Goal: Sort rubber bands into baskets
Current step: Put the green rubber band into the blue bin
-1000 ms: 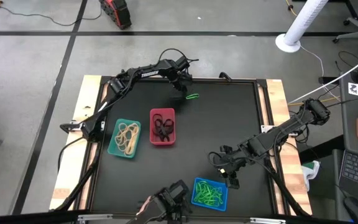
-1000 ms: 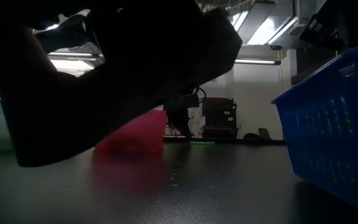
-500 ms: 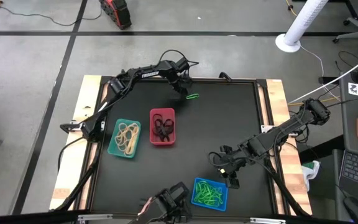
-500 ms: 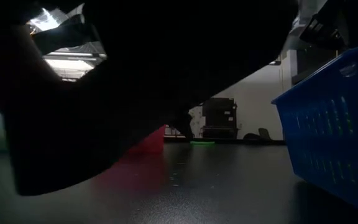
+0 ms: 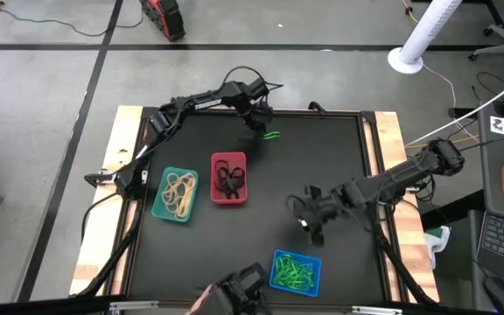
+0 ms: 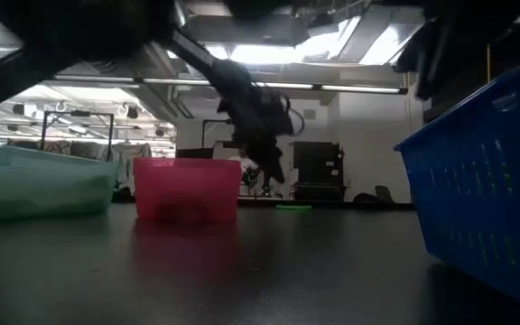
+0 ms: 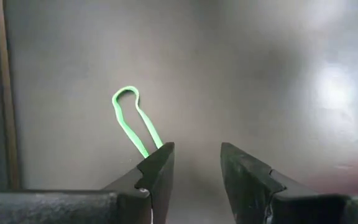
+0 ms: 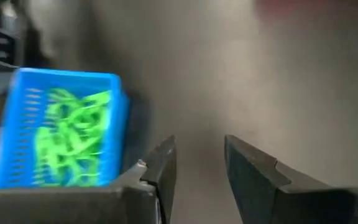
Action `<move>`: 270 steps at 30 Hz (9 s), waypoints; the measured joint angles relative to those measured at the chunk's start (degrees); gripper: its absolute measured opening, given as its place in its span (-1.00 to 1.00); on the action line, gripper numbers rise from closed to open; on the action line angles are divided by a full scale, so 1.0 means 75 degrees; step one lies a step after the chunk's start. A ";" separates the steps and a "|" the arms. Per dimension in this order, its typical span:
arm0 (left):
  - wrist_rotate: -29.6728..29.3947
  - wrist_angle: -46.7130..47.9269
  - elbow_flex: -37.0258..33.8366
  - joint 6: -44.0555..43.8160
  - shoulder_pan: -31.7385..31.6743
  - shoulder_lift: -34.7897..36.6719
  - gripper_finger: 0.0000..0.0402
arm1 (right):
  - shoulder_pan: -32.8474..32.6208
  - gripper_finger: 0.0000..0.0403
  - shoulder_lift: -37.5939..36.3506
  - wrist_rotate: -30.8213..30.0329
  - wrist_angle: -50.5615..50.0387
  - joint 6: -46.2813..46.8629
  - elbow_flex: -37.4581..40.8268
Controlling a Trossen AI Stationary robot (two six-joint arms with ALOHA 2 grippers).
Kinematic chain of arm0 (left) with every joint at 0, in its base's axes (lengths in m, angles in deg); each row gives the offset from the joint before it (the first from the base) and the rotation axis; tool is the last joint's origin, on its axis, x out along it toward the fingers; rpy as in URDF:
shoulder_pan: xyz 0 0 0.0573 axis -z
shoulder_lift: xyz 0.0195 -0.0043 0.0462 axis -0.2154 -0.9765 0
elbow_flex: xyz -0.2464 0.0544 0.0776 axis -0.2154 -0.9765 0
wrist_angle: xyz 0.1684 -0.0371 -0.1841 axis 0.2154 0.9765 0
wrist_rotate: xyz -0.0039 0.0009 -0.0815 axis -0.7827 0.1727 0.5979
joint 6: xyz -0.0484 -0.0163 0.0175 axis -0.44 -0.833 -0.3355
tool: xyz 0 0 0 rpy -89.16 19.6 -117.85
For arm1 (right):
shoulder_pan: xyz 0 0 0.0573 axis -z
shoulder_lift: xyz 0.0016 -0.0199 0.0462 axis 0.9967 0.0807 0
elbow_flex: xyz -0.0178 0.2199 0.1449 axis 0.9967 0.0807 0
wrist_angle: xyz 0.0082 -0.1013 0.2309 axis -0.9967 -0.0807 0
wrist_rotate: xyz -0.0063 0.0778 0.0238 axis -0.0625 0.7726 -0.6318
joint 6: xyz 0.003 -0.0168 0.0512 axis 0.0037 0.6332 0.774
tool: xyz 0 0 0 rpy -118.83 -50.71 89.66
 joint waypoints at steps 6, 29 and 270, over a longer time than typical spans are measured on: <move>-0.0180 0.1218 0.0006 -0.0055 0.0031 0.0917 -0.36 | 0.1604 -0.34 0.0000 -0.0083 0.0043 -0.2007 0.0000; -0.0339 0.3581 0.0006 -0.1993 0.0599 0.2910 -0.36 | 0.6837 -0.34 0.2497 0.2079 0.4382 -0.4878 -0.0006; -0.4475 0.1510 0.0070 -0.6221 0.7635 0.3534 -0.36 | -0.2197 -0.99 -0.3147 -0.1391 0.3037 0.2354 0.4180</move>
